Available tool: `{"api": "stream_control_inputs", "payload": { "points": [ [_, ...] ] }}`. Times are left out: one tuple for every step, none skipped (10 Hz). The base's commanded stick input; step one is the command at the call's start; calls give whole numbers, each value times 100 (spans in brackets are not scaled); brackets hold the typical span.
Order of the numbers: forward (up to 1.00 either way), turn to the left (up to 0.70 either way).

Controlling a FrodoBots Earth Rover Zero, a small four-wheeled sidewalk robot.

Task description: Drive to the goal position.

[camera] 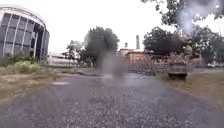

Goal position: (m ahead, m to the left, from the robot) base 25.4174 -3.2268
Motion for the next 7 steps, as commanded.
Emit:
{"api": "stream_control_inputs", "payload": {
  "points": [
    [70,0],
    [70,0],
    [70,0],
    [70,0],
    [70,0],
    [70,0],
    [70,0]
  ]
}}
